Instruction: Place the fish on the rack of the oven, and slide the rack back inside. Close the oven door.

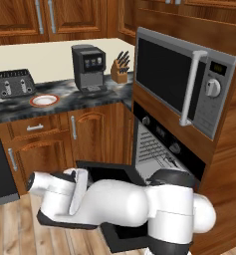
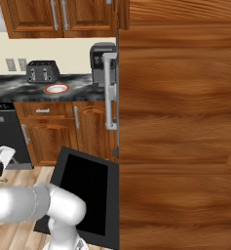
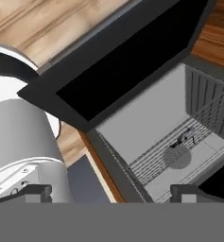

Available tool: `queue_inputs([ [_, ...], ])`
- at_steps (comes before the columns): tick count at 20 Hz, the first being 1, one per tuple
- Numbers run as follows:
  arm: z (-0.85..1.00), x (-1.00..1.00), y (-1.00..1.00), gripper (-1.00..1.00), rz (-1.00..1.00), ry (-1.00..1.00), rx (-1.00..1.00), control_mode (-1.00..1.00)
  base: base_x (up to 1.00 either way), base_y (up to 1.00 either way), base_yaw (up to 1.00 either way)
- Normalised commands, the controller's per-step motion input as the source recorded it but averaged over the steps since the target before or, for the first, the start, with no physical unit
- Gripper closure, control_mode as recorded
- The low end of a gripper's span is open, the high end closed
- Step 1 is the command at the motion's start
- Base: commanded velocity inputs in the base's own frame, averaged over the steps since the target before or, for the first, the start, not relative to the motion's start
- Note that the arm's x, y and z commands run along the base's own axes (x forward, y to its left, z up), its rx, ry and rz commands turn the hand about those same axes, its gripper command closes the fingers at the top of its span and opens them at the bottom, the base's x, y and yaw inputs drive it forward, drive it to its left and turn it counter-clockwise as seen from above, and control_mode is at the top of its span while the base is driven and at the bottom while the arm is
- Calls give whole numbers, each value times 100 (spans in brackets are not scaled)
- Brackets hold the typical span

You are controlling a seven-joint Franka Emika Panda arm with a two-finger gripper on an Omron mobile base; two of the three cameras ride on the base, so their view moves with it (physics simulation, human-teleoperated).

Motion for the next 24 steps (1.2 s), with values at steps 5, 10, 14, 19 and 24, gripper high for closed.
queue_inputs([
  [5, -79, 34, 32, -100, 5, 19, -23, -100, 0, 0, 0],
  [10, -87, 31, 44, -100, 6, 17, -27, -100, 0, 0, 0],
  [14, -84, 26, 36, -100, 7, 20, -27, -100, 0, 0, 0],
  [19, -84, 30, 24, -100, 8, 26, -26, -100, 0, 0, 0],
  [24, -76, 37, 9, -100, 7, 29, -23, -100, 0, 0, 0],
])
